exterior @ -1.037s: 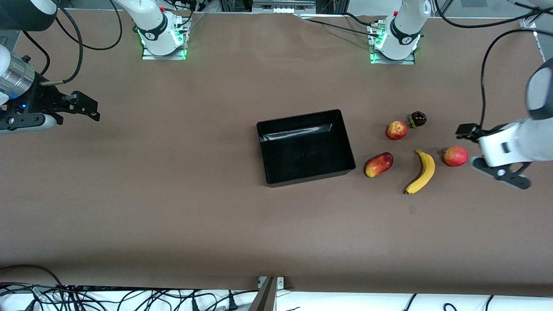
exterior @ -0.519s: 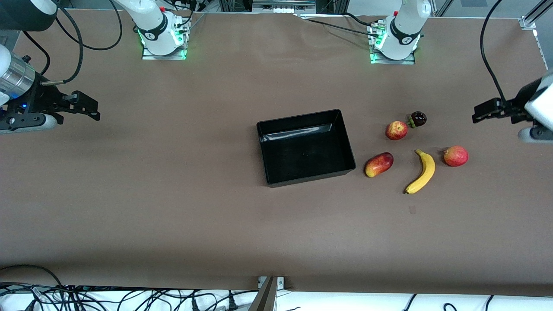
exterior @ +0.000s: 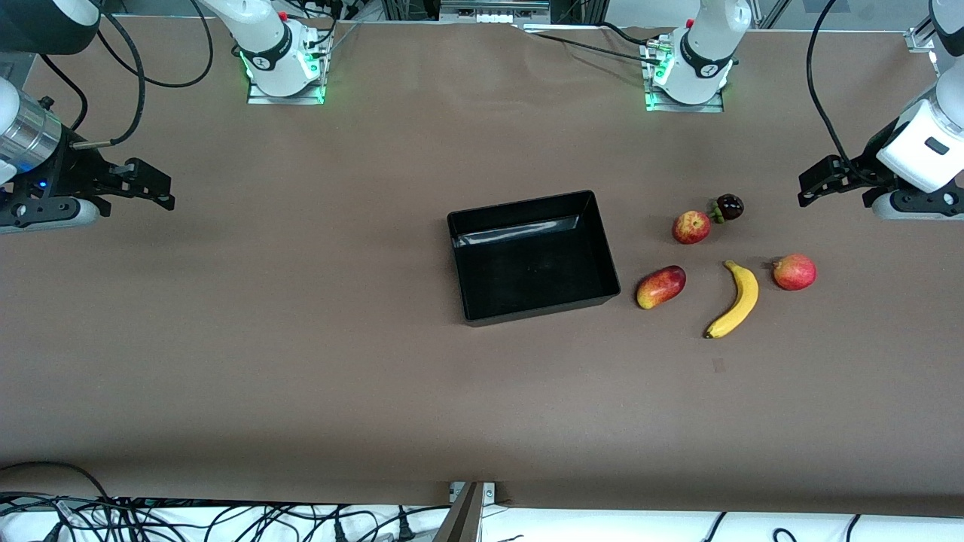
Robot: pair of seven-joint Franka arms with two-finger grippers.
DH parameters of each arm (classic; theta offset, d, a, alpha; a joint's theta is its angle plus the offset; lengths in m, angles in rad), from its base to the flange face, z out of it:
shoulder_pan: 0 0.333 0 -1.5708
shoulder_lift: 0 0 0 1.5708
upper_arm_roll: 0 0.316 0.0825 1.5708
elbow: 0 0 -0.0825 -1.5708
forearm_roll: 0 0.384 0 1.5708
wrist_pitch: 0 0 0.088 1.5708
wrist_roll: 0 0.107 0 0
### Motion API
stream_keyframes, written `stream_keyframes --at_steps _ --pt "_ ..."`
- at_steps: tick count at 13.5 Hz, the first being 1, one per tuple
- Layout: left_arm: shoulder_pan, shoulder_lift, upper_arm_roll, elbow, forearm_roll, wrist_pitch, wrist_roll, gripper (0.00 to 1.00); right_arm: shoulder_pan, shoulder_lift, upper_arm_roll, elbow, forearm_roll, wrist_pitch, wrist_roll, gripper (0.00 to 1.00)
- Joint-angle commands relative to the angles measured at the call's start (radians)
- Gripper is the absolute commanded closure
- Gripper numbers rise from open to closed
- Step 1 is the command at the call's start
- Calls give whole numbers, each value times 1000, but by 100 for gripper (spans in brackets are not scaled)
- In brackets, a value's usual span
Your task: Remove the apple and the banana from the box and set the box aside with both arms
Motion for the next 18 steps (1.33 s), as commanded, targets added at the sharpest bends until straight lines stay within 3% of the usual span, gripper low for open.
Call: stream_keyframes --at_steps 1,15,18 --pt "-4 17 4 26 -13 0 -9 0 -2 3 3 12 -13 -16 -2 0" --pt "-4 22 4 43 -15 -12 -11 0 1 15 7 14 11 8 0 0" --pt "-6 26 -4 61 -16 -24 -12 0 75 70 7 26 8 4 -12 0"
